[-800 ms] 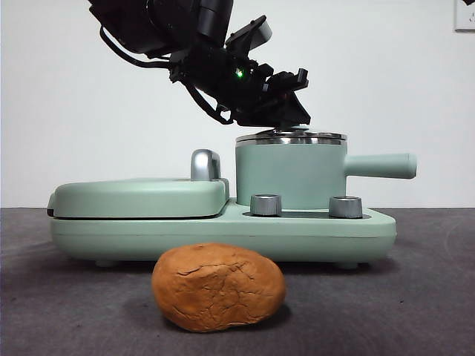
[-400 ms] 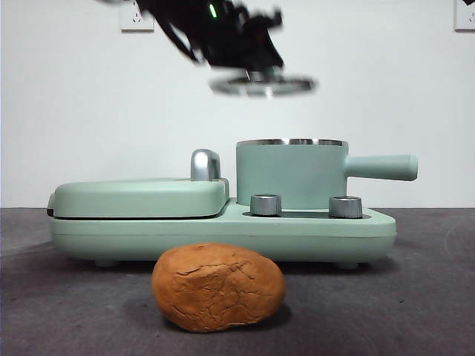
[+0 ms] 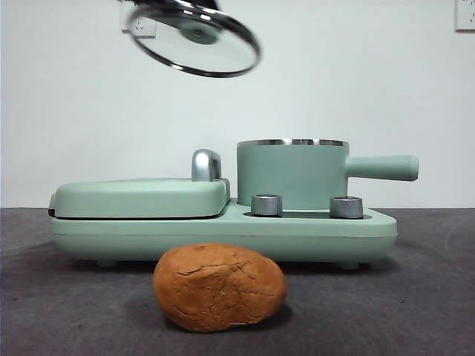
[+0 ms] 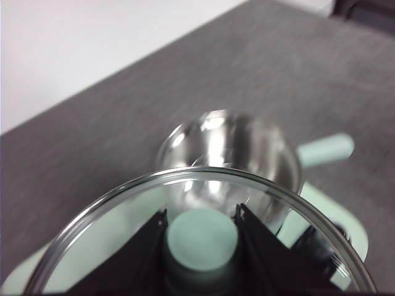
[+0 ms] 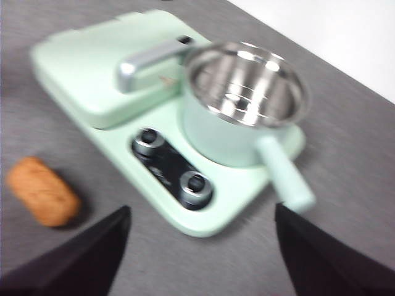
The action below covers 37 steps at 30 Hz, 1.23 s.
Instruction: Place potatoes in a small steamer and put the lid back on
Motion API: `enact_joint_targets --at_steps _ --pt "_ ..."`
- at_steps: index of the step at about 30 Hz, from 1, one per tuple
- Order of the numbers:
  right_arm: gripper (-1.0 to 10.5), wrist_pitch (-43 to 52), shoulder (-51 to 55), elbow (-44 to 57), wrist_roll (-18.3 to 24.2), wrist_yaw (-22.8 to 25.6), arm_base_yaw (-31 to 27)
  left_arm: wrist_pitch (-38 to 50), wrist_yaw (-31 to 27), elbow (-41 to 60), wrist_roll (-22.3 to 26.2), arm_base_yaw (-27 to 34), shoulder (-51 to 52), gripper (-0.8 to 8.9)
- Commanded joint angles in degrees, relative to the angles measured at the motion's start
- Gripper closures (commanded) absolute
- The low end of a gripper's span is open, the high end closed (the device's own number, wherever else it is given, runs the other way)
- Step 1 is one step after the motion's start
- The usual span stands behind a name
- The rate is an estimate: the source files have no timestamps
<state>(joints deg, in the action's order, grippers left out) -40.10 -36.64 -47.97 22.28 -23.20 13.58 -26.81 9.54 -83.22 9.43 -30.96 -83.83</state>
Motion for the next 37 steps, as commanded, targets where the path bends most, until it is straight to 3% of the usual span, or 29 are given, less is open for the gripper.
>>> enact_joint_targets --at_steps 1,6,14,23,34,37 --pt "5.3 0.2 -1.5 -0.9 0.7 -2.1 1.7 -1.0 -0.3 0.8 -0.1 0.8 3.4 8.02" --pt "5.3 0.2 -5.0 -0.9 1.3 -4.2 6.4 -0.5 -0.4 9.7 -1.8 3.4 11.0 8.02" --pt "4.9 1.9 -14.7 -0.9 5.9 -3.6 17.9 -0.5 -0.8 22.0 -3.9 6.2 22.3 8.03" --pt "4.9 8.8 -28.1 -0.9 5.8 -3.3 26.8 -0.6 -1.1 23.1 -4.5 7.0 25.9 8.03" --pt "4.9 18.6 -42.1 -0.9 5.8 -1.6 32.3 -0.7 -2.7 23.1 -4.7 7.0 25.9 8.03" --pt "4.9 20.6 -45.5 -0.9 5.8 0.7 32.9 -0.7 -2.7 23.1 -4.7 7.0 25.9 8.03"
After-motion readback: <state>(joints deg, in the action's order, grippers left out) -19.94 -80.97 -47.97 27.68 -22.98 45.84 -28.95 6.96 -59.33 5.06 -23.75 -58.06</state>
